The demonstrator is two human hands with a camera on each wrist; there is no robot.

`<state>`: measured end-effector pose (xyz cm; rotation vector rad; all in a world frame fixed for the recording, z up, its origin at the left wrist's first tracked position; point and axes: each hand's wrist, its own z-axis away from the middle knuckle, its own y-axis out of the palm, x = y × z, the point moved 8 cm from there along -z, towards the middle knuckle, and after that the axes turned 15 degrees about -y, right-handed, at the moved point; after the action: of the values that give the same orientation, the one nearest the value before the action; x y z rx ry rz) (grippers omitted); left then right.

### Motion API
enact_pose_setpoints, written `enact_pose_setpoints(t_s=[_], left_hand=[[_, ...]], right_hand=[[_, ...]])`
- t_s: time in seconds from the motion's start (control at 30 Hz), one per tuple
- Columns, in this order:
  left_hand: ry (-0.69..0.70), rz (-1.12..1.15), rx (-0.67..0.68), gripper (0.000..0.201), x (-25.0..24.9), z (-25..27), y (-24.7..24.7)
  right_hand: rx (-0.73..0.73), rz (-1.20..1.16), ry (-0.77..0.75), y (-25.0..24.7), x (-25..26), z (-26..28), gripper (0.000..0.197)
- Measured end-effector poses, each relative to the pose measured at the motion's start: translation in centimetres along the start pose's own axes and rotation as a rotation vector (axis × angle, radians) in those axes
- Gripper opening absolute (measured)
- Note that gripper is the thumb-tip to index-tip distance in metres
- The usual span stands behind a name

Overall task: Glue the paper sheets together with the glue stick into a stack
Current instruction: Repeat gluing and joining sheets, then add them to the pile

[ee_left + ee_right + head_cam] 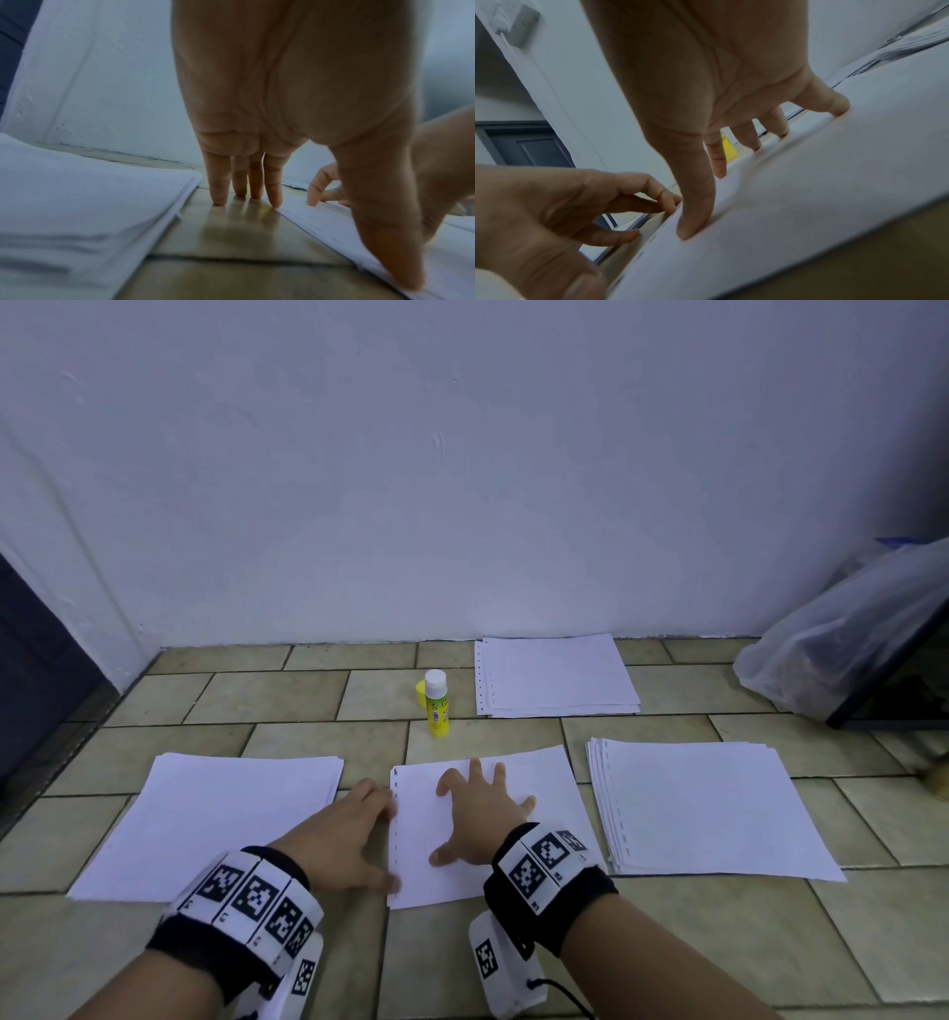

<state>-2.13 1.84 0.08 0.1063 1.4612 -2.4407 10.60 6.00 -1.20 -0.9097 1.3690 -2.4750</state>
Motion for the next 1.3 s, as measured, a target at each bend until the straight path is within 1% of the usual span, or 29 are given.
enact_pose_setpoints(t_s=[0.1,0.17,0.3,0.33,0.43,0.5,0.6,0.83,0.97,1.1,1.2,1.3], left_hand=[[-0.005,-0.033,-0.011,0.091,-0.5,0.1,0.3],[-0.012,-0.044,-0.011,0.098,-0.7,0.1,0.2],[-0.026,-0.056,-0.016,0.094,-0.8,0.2,-0.2],[-0.026,-0.052,-0.017,0.093,-0.8,0.2,-0.2],[-0.024,-0.044,-0.015,0.093,-0.8,0.3,-0.2],[-0.022,-0.039,-0.011,0.094,-0.7,0.2,-0.3],[-0.019,-0.018,0.009,0.097,-0.3,0.2,-0.5],[-0.008,-0.019,0.017,0.103,0.0,0.2,-0.4],[0.001,-0.005,0.017,0.103,0.1,0.0,-0.4],[0.004,0.002,-0.006,0.105,0.4,-0.1,-0.2],[0.009,0.007,-0.019,0.108,0.5,-0.1,0.0],[0.006,0.016,-0.015,0.111,0.6,-0.3,0.1]], right_hand=[[-0.002,0.013,0.006,0.0,0.1,0.1,0.077],[-0.001,0.015,0.008,0.0,0.1,0.1,0.077],[0.005,0.006,0.003,0.0,0.1,0.1,0.078],[0.007,0.001,-0.003,0.1,0.1,0.2,0.082],[0.029,0.011,-0.023,0.4,0.2,0.3,0.103],[0.042,0.047,-0.025,0.4,0.3,0.4,0.109],[0.037,0.061,-0.025,0.4,0.4,0.5,0.108],[0.031,0.006,-0.037,0.1,0.1,0.3,0.092],[0.026,-0.010,-0.044,0.1,0.0,0.3,0.089],[0.014,-0.012,-0.042,0.0,0.0,0.3,0.091],[0.011,0.024,-0.030,0.4,0.2,0.3,0.100],[0.009,0.031,-0.020,0.6,0.3,0.3,0.103]])
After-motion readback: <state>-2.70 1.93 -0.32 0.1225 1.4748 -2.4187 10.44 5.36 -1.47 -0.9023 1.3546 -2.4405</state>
